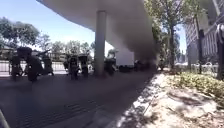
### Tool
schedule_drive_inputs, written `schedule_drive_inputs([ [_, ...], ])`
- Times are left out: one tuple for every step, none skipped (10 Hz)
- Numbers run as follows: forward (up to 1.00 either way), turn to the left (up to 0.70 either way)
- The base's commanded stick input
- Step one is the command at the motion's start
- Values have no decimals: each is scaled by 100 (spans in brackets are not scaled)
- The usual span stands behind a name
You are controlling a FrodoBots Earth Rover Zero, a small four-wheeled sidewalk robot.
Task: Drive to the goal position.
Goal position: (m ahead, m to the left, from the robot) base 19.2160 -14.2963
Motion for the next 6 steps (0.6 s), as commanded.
schedule_drive_inputs([
  [8, 0],
  [29, 0],
  [45, 0],
  [45, 0],
  [45, 1],
  [45, 12],
])
